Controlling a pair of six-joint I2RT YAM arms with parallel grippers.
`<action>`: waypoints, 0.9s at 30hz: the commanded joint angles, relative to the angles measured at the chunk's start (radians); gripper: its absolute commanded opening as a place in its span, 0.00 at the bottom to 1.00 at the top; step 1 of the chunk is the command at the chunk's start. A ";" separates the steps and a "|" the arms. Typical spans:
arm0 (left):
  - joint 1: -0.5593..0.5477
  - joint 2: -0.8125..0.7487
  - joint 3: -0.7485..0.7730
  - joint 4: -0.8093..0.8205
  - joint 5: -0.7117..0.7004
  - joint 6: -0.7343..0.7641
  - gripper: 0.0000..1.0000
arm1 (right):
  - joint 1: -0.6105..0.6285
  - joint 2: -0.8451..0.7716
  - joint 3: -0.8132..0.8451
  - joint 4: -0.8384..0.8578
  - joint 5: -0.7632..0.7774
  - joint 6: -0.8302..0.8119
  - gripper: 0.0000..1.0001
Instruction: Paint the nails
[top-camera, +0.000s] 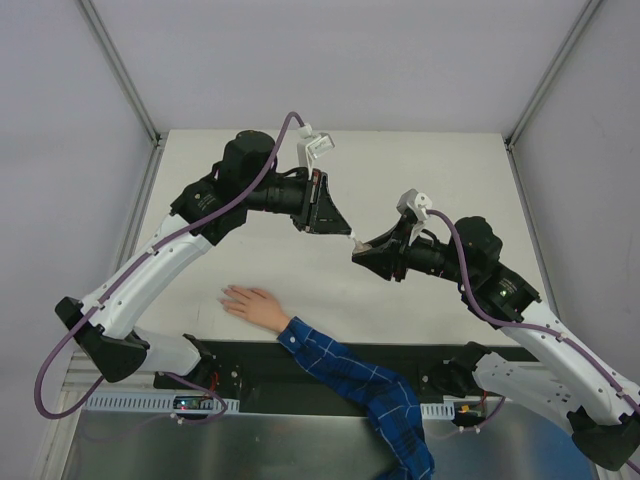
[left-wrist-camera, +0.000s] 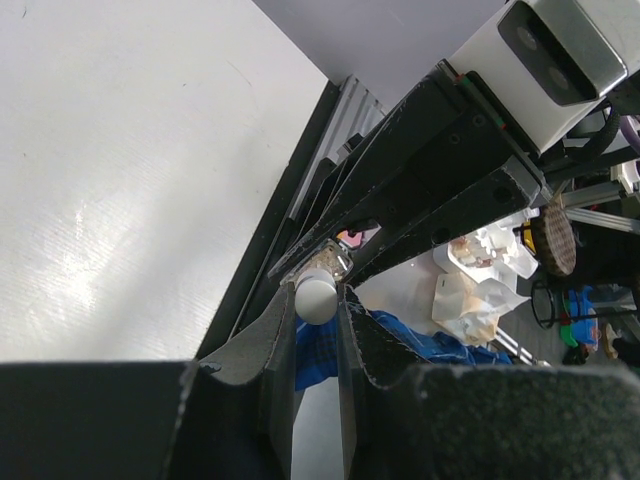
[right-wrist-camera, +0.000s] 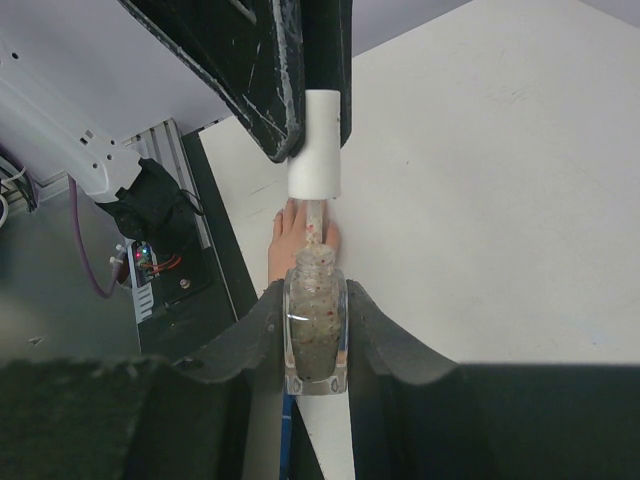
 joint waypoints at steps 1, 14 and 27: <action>-0.005 0.006 0.029 0.001 -0.009 0.025 0.00 | 0.003 -0.013 0.047 0.075 -0.025 0.007 0.00; -0.008 0.020 0.013 -0.003 0.037 0.017 0.00 | 0.004 -0.006 0.053 0.084 -0.018 0.008 0.00; -0.022 0.036 0.008 -0.020 0.055 0.025 0.00 | 0.004 -0.001 0.062 0.087 -0.021 0.010 0.00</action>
